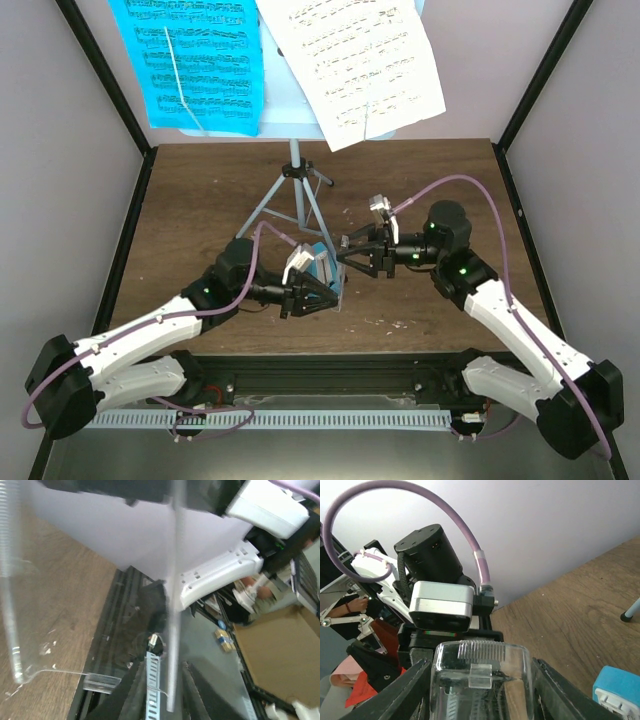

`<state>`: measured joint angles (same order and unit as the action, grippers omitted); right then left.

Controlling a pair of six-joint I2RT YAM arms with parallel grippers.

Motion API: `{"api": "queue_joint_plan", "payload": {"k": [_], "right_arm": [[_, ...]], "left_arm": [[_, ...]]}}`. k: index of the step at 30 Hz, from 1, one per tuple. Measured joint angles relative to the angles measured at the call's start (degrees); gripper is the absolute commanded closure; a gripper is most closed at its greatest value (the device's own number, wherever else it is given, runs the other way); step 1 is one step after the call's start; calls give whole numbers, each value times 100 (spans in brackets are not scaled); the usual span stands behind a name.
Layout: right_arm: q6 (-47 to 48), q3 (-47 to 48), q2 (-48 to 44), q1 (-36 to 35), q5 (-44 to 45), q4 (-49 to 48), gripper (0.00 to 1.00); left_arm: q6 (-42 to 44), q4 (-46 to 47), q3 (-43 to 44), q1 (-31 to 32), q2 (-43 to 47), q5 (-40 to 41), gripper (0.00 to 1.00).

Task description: Pack up the instrument practice props

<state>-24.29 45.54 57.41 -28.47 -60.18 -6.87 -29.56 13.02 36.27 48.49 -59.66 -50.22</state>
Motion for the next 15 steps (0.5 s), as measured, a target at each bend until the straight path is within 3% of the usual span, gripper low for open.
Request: {"api": "queue_joint_plan", "payload": {"k": [3, 6, 11, 15], "right_arm": [[120, -111, -127, -2, 131, 15, 60], [332, -284, -367, -28, 520, 52, 59], [640, -1043, -1010, -188, 1392, -83, 59], [780, -1707, -1252, -507, 2168, -424, 58]], "left_arm": [[162, -356, 90, -4, 20, 402, 38], [282, -874, 170, -85, 229, 833, 25], [328, -1709, 304, -931, 778, 1064, 18], [435, -2417, 994, -1722, 437, 898, 22]]}}
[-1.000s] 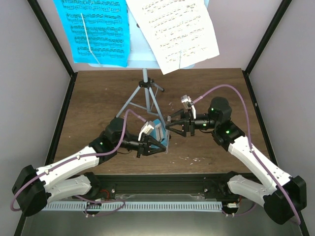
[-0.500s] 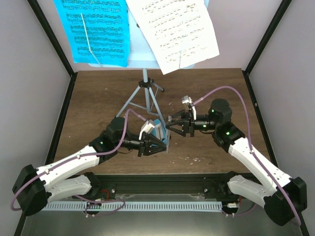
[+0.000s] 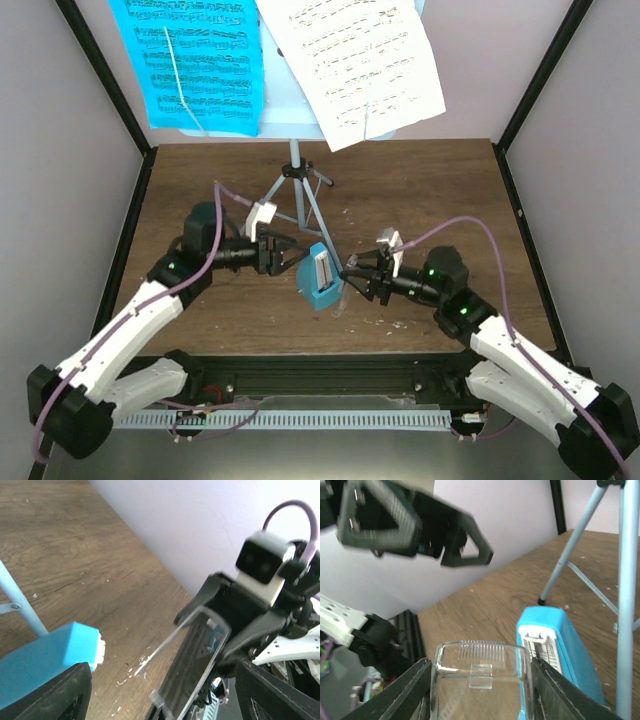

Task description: Pack up the instrument practice props

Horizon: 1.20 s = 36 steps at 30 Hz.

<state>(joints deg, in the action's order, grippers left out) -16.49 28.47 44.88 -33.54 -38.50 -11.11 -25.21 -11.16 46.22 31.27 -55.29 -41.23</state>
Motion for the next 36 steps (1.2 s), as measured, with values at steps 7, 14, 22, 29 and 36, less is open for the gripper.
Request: {"api": "queue_joint_plan", "payload": {"k": [7, 14, 22, 29, 36], "right_arm": [[481, -636, 98, -1462, 2282, -627, 59], [745, -1145, 835, -1956, 3711, -2057, 60], [1036, -1298, 1591, -2068, 4295, -3119, 60], [1178, -1298, 1707, -2070, 4463, -3613, 60], [1220, -1298, 2017, -2087, 4483, -3838, 59]], "left_arm": [[203, -684, 949, -363, -1261, -496, 27], [284, -876, 1073, -420, -1683, -319, 32], [339, -409, 938, -417, -1812, -302, 40], [415, -140, 800, -417, -2074, -409, 46], [457, -111, 728, -417, -2072, -400, 48]]}}
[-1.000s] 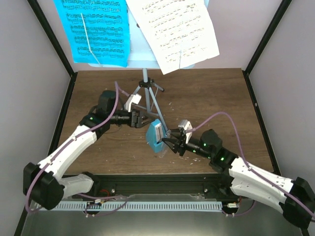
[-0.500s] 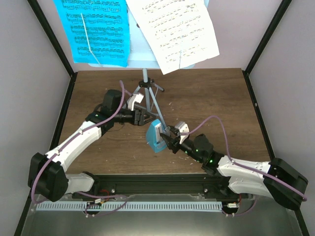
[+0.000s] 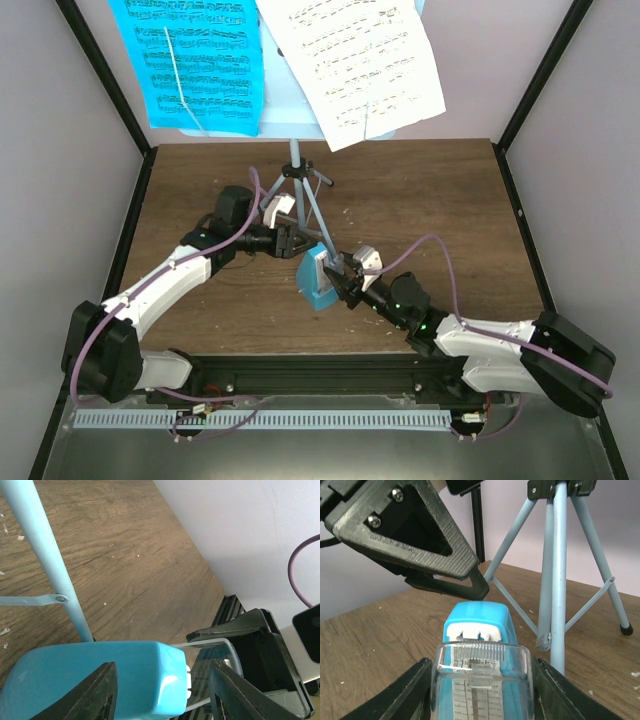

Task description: Pack up the instrument practice props

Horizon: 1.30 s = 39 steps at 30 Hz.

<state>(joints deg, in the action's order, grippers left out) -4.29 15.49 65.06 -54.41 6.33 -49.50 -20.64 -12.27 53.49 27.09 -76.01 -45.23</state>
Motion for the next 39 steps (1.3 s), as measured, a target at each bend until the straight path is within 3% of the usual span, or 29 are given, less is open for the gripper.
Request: {"api": "queue_joint_plan", "payload": {"k": [15, 39], "right_arm": [[61, 4, 466, -83, 142, -391, 59], [345, -20, 925, -608, 1060, -1021, 60]], "left_arm": [[35, -2, 0, 0, 0, 42, 49], [109, -9, 0, 0, 33, 155, 50]]}}
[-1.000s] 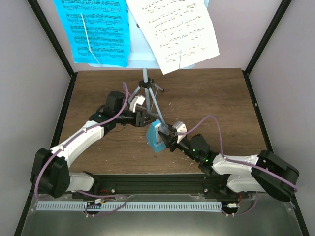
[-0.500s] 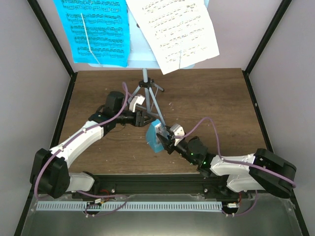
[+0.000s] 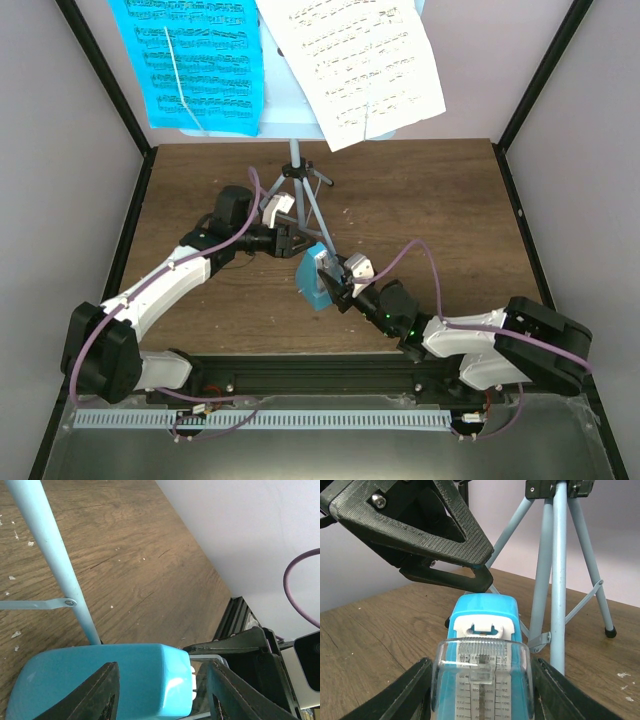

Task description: Pack up the instrument practice props

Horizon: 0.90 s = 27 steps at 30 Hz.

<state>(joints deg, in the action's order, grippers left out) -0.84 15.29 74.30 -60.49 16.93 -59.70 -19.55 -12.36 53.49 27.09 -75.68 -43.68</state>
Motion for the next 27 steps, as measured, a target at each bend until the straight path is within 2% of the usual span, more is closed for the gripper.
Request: {"api": "queue_joint_plan", "payload": {"k": [9, 18, 27], "right_arm": [[70, -9, 13, -9, -44, -31, 59], [39, 22, 157, -9, -68, -142, 54], [-26, 195, 452, -9, -44, -70, 40]], "left_arm": [[17, -17, 0, -2, 42, 15, 50], [28, -20, 0, -2, 66, 63, 50], [31, -22, 0, 0, 68, 98, 50]]}}
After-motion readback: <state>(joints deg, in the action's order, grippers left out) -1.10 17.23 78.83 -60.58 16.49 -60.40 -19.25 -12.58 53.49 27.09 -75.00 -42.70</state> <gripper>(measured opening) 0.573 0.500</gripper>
